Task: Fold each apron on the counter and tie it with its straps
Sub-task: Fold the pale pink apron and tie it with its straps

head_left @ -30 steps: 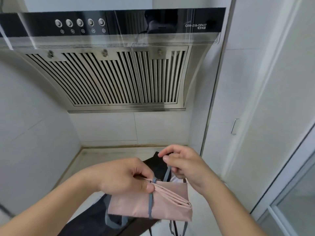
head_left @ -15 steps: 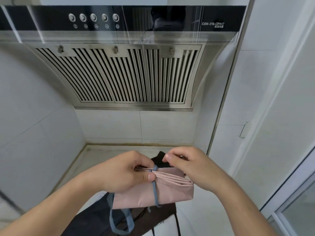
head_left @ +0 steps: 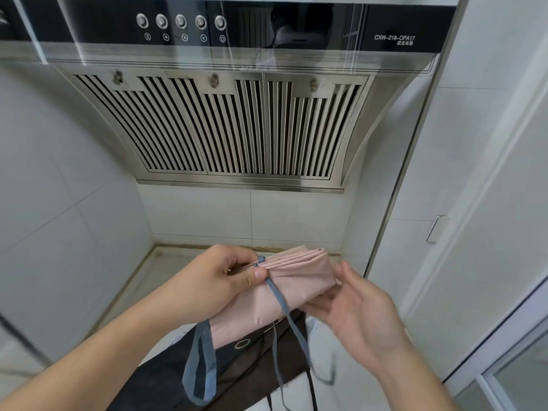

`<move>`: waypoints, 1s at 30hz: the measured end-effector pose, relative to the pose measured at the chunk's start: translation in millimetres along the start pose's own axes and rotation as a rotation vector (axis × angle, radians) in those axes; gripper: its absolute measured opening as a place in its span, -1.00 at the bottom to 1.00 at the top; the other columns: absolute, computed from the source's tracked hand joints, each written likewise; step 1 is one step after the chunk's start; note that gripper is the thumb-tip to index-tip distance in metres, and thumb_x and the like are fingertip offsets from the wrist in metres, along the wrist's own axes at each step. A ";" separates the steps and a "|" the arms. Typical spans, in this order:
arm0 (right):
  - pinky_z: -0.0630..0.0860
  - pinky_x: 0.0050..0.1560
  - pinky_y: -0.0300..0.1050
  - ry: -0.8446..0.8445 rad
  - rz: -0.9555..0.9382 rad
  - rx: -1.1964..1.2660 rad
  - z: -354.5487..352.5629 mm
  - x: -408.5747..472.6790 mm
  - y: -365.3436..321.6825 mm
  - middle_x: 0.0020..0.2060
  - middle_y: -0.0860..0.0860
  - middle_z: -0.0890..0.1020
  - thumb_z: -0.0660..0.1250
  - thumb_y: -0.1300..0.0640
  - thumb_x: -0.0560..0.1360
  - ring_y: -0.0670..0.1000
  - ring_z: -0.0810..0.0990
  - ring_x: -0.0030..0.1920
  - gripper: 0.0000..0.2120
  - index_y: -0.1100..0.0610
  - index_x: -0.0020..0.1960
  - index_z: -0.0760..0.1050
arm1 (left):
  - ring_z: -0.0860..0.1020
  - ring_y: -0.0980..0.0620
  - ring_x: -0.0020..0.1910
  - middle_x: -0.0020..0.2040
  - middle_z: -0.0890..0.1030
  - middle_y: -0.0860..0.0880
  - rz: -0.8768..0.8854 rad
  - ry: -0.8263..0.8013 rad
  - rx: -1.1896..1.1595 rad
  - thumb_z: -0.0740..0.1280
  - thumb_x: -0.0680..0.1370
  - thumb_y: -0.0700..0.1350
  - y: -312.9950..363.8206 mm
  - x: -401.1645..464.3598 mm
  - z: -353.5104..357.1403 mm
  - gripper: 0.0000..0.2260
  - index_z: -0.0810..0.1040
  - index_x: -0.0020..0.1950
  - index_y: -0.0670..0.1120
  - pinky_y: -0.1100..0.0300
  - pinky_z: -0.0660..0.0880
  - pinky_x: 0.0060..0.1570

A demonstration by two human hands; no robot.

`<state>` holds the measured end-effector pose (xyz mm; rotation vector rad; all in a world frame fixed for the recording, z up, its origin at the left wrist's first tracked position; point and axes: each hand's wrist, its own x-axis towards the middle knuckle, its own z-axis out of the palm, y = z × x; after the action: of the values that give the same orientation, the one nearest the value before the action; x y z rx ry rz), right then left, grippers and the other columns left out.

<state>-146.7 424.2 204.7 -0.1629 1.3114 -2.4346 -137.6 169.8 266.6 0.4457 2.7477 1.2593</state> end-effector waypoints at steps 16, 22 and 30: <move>0.49 0.08 -0.04 0.277 -0.456 -1.506 25.7 36.7 -82.0 -0.09 -0.12 0.60 0.34 0.04 0.64 -0.09 0.56 -0.02 -0.88 -0.05 -0.04 0.64 | 0.40 0.15 -0.30 -0.31 0.48 0.09 0.026 -0.315 0.020 0.41 0.64 0.07 -0.6 -6.0 18.3 -0.74 0.61 -0.15 -0.06 0.18 0.34 -0.26; 0.56 0.25 -0.05 0.187 -0.333 -1.351 16.4 26.8 -46.8 0.03 -0.21 0.62 0.37 0.17 0.63 -0.19 0.60 0.10 -0.82 -0.11 0.00 0.66 | 0.45 0.18 -0.29 -0.30 0.54 0.14 0.043 -0.263 -0.044 0.41 0.64 0.04 -0.7 -5.0 9.9 -0.80 0.66 -0.17 0.07 0.24 0.37 -0.24; 0.64 0.13 0.07 -0.317 -0.098 -1.215 47.4 16.7 -43.1 -0.07 -0.02 0.71 0.46 0.30 0.51 -0.03 0.70 -0.03 -0.79 0.01 0.01 0.63 | 0.36 0.19 -0.36 -0.38 0.46 0.17 0.050 -0.348 0.034 0.44 0.63 0.00 -0.9 -2.1 14.6 -0.77 0.64 -0.23 0.06 0.27 0.30 -0.30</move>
<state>-160.8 402.4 265.6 -0.8674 2.4097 -1.2485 -132.9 179.2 256.3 0.6694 2.4806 1.0320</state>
